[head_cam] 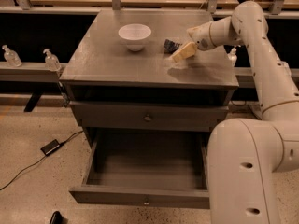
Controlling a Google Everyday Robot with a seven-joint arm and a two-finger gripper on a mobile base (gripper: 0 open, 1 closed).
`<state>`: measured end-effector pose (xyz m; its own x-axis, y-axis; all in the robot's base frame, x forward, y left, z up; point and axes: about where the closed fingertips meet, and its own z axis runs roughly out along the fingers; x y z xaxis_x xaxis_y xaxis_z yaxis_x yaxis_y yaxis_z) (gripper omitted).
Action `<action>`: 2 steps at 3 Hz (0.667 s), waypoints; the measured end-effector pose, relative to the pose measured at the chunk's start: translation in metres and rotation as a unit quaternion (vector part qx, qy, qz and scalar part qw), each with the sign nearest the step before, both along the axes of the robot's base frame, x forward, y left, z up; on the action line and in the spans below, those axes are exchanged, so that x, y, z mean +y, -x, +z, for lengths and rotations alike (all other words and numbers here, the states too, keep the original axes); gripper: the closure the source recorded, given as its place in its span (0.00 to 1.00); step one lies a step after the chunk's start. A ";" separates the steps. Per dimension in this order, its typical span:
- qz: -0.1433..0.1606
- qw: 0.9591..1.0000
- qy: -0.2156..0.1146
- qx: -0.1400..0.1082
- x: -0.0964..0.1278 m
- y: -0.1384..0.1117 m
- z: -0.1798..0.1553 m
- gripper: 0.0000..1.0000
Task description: Place rxbar blueberry into middle drawer
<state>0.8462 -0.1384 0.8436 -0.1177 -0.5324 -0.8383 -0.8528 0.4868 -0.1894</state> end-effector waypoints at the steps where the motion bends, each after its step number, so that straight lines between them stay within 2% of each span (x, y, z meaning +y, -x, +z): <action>1: 0.002 1.000 0.001 0.015 0.005 -0.003 -0.016 0.00; 2: 0.004 1.000 0.001 0.016 0.008 -0.004 -0.019 0.17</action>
Offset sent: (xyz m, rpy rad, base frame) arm 0.0030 0.0044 -0.0137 -0.0016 0.0250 0.0030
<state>0.8505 -0.1302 0.8248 -0.1410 -0.5345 -0.8333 -0.8621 0.4801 -0.1621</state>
